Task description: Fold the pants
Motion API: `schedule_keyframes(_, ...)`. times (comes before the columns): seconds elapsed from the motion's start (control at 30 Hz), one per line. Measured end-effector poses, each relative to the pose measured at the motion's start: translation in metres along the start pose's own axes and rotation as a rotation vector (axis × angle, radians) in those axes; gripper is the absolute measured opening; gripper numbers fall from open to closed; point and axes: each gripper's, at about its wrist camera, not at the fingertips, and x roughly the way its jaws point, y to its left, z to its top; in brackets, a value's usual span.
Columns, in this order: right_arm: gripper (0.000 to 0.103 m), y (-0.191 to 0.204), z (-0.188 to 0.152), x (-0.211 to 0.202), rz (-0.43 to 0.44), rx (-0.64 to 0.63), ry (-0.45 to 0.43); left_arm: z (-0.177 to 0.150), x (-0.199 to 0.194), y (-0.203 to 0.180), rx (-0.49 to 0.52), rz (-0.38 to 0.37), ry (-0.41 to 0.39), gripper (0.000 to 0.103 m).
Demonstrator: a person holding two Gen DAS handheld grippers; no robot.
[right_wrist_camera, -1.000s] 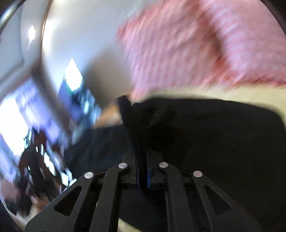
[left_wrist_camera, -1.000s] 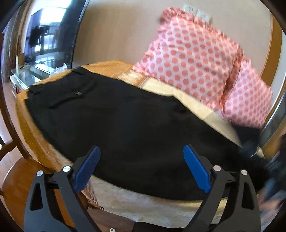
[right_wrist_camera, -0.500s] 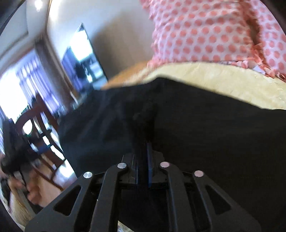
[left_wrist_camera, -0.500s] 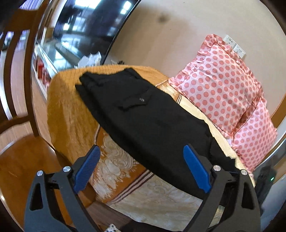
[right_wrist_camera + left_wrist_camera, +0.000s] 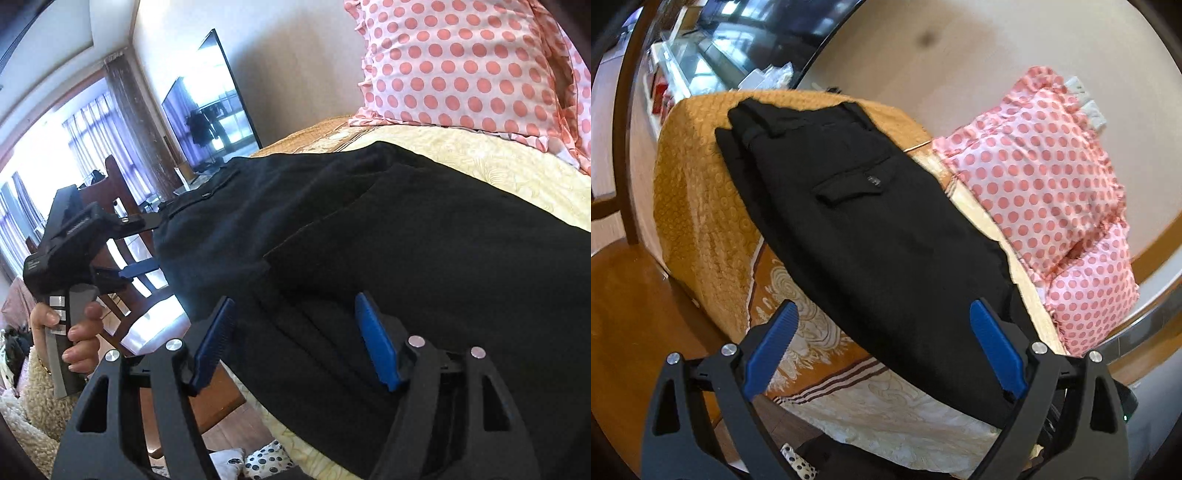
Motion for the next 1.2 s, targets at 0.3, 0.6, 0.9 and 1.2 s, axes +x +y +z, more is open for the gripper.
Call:
schedule_keyframes(0.3,0.071,-0.001,0.001,0.002,0.014,-0.001,-0.011,0.01,0.002,-0.013,-0.012,-0.046,-0.001,0.093)
schedule_keyframes(0.6,0.071,-0.001,-0.001,0.002,0.023,-0.008,-0.031,0.039,0.002,0.006,-0.129,-0.013,-0.047,0.086)
schedule_keyframes(0.9,0.078,-0.013,-0.003,-0.031,0.103,0.07,-0.08,0.053,0.012,0.016,-0.139,0.147,-0.068,0.02)
schedule_keyframes(1.2,0.086,-0.062,-0.026,-0.116,-0.028,0.145,-0.236,0.048,-0.004,-0.111,0.252,0.26,-0.208,0.011)
